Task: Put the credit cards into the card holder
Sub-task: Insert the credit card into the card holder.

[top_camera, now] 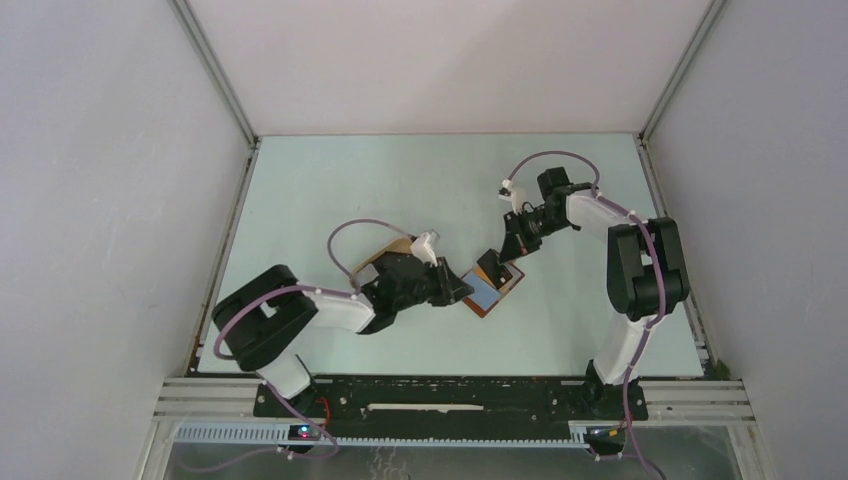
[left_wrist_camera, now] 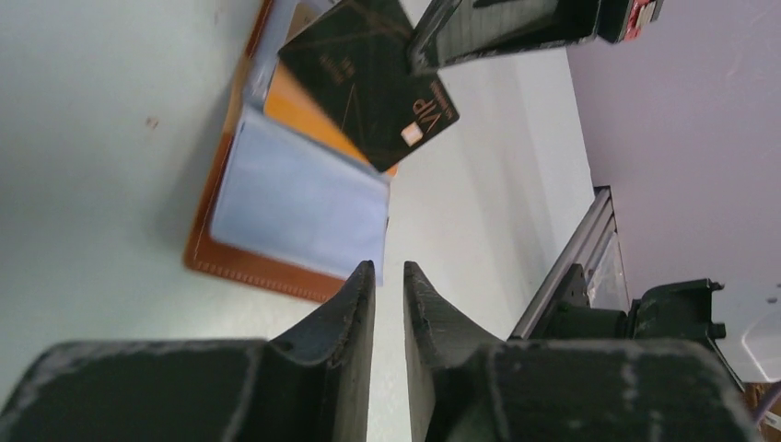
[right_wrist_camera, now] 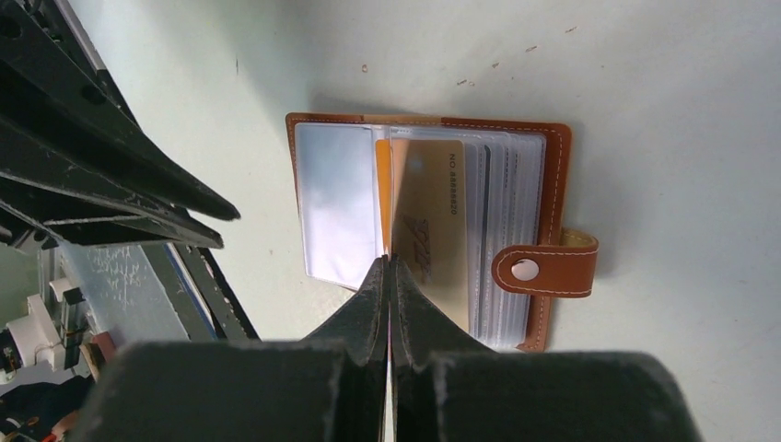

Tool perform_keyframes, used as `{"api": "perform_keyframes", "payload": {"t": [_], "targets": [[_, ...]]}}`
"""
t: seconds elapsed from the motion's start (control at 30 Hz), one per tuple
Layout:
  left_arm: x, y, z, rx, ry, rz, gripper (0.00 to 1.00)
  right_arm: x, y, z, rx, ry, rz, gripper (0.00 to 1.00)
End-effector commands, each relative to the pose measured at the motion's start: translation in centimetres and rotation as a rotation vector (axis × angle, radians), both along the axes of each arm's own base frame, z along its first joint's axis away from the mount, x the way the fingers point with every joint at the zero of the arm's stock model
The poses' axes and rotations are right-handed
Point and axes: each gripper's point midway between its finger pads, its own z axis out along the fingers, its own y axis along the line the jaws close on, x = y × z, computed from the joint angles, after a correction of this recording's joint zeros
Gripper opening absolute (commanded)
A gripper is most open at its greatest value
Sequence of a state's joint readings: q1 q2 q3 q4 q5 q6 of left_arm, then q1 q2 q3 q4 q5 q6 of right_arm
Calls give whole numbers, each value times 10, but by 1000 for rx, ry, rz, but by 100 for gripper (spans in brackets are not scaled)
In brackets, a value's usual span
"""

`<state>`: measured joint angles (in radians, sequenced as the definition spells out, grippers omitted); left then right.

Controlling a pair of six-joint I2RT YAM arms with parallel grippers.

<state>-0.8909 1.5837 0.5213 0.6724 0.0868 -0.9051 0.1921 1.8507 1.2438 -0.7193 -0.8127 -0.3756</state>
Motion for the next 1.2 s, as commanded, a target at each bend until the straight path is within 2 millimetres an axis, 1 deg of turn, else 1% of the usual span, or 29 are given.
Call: {"api": "perform_keyframes", "payload": {"t": [0.0,0.03,0.1,0.2,0.33,0.47,0.77,0.97,1.17], "targets": [[11,-23,2,0,-39,-46,21,1,3,-5,-12,-10,15,0],[13,-26,-1,3,-33,-50,20,0,3,-6,-10,-4,18,0],[13,-29,-13,23,-11,-60,19,-2,4,-7,-7,8,28,0],[11,-29,-30,52,17,-70,17,-4,5,-9,-9,22,40,0],[7,-20,-50,94,46,-57,15,-5,4,-11,-17,25,45,0],[3,-12,-61,119,63,-44,13,-7,4,-13,-20,36,51,0],[1,-7,-67,133,75,-31,11,-9,3,-20,-47,53,63,0],[0,-6,-68,135,80,-33,10,-13,7,-25,-65,71,77,0],[-1,-5,-69,135,83,-33,10,-12,10,-26,-57,110,36,0]]}}
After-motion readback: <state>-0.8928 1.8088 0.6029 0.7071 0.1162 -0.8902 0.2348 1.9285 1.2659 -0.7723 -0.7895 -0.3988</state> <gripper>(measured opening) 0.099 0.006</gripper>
